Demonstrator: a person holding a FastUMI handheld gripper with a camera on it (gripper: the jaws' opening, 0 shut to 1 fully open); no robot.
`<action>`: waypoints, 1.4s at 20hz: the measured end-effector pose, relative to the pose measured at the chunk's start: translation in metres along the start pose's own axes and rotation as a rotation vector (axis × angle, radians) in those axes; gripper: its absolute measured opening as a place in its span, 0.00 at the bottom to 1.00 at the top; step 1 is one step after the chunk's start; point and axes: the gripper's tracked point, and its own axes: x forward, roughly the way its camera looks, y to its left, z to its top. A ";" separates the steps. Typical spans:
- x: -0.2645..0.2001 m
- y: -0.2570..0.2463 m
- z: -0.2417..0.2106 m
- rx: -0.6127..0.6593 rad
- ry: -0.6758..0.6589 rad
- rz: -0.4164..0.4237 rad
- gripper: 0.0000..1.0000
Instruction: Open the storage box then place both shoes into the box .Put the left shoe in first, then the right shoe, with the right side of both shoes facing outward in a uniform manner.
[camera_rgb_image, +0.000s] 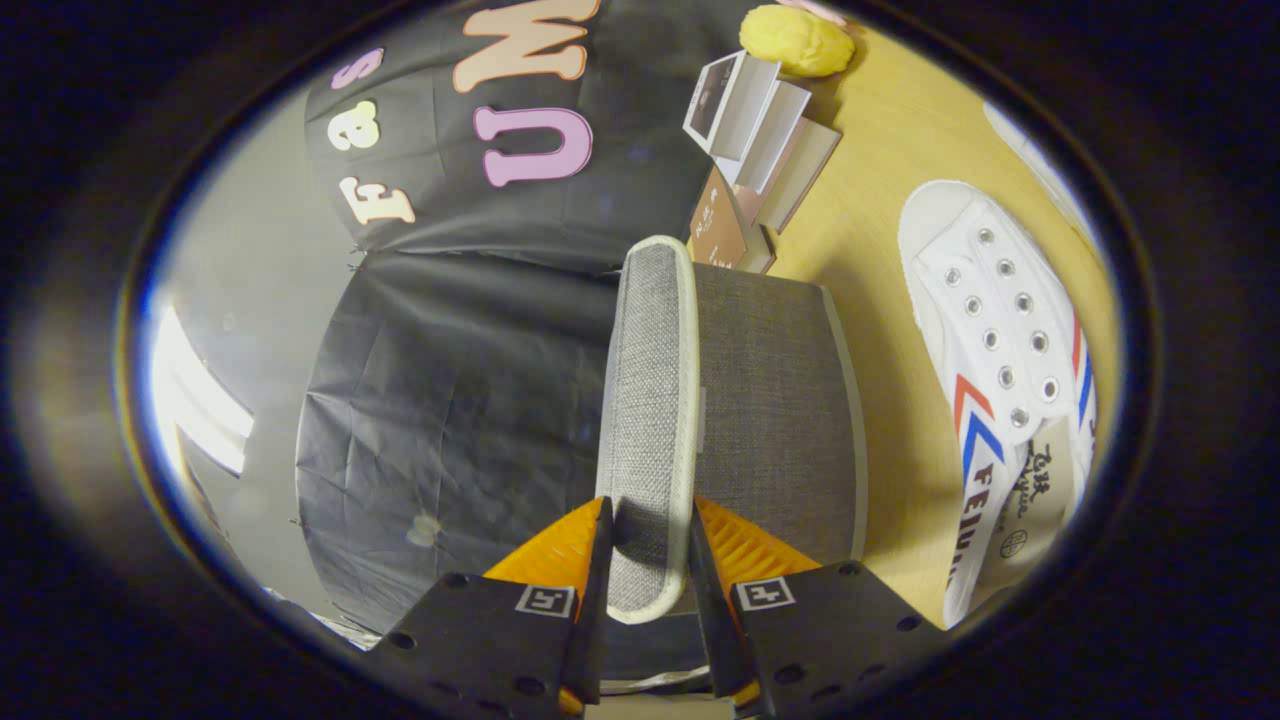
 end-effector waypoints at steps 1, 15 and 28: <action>-0.012 0.005 0.006 0.001 -0.006 0.023 0.44; 0.000 0.104 0.003 -0.134 -0.002 0.077 0.07; 0.081 0.205 -0.040 -0.378 0.005 0.082 0.10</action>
